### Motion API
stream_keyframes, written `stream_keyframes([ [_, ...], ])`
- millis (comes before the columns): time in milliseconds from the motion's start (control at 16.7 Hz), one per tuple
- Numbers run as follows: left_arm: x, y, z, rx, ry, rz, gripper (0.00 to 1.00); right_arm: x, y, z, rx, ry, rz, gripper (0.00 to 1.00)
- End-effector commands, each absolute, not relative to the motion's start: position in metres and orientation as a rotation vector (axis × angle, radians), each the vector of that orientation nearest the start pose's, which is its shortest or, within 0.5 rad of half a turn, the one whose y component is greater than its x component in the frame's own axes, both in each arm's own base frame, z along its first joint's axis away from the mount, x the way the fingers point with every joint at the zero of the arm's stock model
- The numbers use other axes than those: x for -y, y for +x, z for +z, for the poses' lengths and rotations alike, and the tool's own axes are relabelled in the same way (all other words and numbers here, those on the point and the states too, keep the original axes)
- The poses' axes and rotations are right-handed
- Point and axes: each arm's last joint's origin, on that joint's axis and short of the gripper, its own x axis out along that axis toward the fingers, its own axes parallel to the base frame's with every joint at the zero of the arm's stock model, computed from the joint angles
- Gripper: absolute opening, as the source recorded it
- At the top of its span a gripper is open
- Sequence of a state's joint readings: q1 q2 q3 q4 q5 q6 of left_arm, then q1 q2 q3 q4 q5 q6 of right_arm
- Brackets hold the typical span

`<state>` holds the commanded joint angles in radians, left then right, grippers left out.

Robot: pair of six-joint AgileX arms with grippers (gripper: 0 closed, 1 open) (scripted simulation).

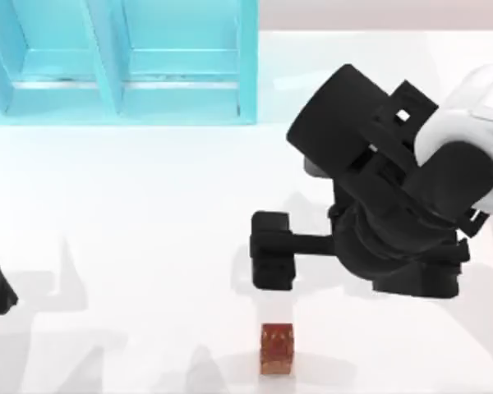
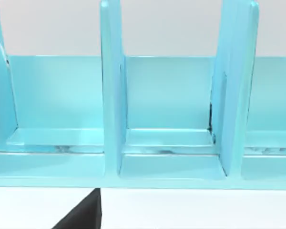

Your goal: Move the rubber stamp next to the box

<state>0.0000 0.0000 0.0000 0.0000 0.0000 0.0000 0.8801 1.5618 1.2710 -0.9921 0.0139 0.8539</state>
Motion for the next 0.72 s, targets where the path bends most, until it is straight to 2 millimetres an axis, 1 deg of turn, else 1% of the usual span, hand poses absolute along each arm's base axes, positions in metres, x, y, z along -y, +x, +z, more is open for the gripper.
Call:
stream_keyframes([
  [180,0.001,0.106,0.160,0.000,0.000,0.000,1.00,-0.276,0.200,0.240,-1.488,0.066,0.085,1.00],
  [300,0.001,0.106,0.160,0.000,0.000,0.000,1.00,-0.294,0.204,0.229,-1.538,0.031,0.032,1.00],
  [480,0.001,0.106,0.160,0.000,0.000,0.000,1.00,-0.305,0.208,0.222,-1.570,0.009,-0.007,1.00],
  [720,0.001,0.106,0.160,0.000,0.000,0.000,1.00,-0.306,0.208,0.222,-1.571,0.008,-0.008,1.00],
])
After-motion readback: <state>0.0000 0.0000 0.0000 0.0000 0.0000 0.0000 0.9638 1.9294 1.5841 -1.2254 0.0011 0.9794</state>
